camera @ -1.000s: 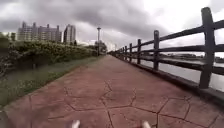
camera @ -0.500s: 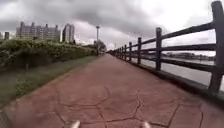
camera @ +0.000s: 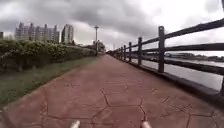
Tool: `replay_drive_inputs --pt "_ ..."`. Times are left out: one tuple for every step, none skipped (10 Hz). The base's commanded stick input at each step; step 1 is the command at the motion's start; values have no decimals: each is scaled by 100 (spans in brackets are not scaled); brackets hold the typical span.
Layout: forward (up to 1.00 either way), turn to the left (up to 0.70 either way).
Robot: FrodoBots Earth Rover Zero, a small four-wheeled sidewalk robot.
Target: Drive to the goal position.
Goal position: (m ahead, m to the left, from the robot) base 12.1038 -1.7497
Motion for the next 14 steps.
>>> replay_drive_inputs --pt "50 0" --pt "50 0" --pt "50 0" --pt "50 0" --pt "50 0" --pt "50 0" --pt "50 0" --pt "50 0" --pt "50 0" --pt "50 0" --pt "50 0" --pt "50 0" --pt "50 3" --pt "50 -36"
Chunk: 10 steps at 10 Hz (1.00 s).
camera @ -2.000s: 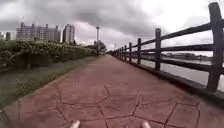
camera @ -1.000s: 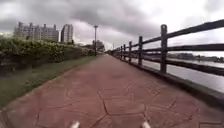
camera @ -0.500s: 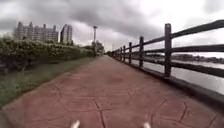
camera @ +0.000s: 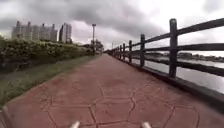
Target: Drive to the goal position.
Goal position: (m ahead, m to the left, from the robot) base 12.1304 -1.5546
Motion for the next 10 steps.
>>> replay_drive_inputs --pt "50 -50" --pt "50 -28" --pt "50 0" --pt "50 0" --pt "50 0" --pt "50 0" --pt "50 0" --pt "50 0" --pt "50 0" --pt "50 0"
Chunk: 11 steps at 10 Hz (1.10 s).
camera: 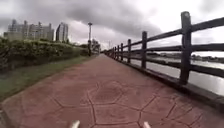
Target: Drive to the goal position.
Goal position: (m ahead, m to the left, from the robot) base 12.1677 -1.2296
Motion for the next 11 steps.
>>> replay_drive_inputs --pt "50 0" --pt "50 0" --pt "50 0" --pt "50 0" --pt "50 0" --pt "50 0" --pt "50 0" --pt "50 0" --pt "50 0" --pt "50 0" --pt "50 0"
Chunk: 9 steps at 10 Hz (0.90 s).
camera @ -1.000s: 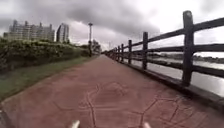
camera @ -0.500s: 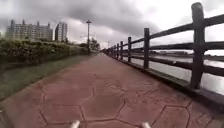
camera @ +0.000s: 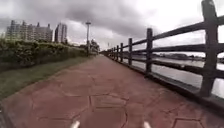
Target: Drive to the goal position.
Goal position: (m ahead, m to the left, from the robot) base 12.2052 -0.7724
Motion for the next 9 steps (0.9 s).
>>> replay_drive_inputs --pt "50 0" --pt "50 0" --pt "50 0" --pt "50 0" --pt "50 0" --pt "50 0" --pt "50 0" --pt "50 0" --pt "50 0"
